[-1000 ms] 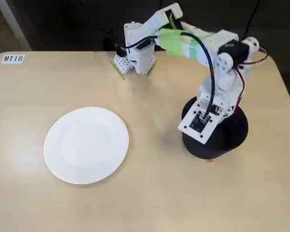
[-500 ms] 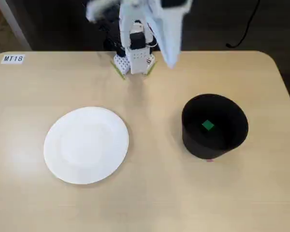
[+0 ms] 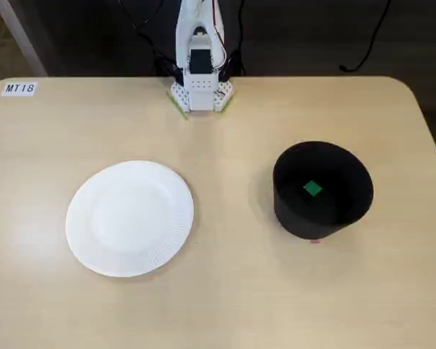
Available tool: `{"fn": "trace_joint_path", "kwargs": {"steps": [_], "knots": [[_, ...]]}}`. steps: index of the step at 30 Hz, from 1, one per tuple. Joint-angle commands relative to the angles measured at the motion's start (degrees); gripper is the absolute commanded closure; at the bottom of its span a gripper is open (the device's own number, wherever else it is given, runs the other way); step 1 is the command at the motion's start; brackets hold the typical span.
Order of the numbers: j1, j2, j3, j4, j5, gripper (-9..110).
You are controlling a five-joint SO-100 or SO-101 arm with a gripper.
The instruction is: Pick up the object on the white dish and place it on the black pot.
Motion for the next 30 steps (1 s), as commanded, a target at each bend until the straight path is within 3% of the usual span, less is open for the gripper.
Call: {"fn": "trace_joint_path", "kwargs": {"steps": [1, 11, 22, 30], "knots": [[0.0, 6.7, 16.1, -5.5, -1.3, 102], [-1.0, 24.1, 50.1, -17.4, -3.7, 102], [-1.8, 39.9, 69.3, -18.8, -2.7, 102], [-1.8, 40.3, 75.5, -19.9, -2.9, 102]]}}
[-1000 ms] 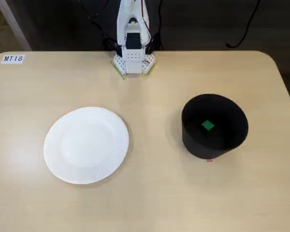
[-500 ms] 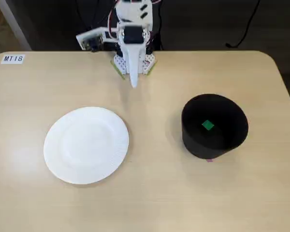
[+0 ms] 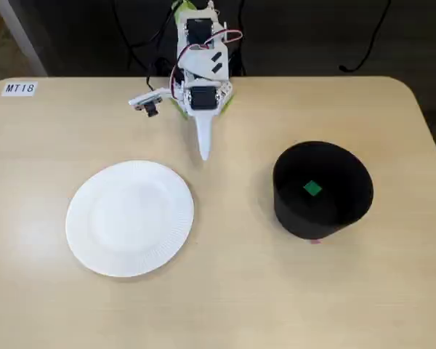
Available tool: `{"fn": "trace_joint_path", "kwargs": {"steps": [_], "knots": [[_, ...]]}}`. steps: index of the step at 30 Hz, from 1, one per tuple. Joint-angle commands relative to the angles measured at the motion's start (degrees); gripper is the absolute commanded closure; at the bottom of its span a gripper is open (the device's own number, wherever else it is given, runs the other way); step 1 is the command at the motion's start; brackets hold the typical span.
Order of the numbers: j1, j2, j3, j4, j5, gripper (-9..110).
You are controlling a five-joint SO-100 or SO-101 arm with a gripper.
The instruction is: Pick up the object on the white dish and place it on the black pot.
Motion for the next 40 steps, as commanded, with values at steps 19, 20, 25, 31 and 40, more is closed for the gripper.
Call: {"fn": "trace_joint_path", "kwargs": {"steps": [19, 20, 25, 31, 40], "knots": [[0.9, 6.6, 7.6, -3.4, 1.8, 102], [0.9, 6.6, 7.7, -3.6, 1.8, 102], [0.9, 6.6, 8.1, -4.7, 1.8, 101], [0.9, 6.6, 9.1, -8.1, 1.9, 101], [0.9, 6.6, 9.1, -8.1, 1.9, 101]]}}
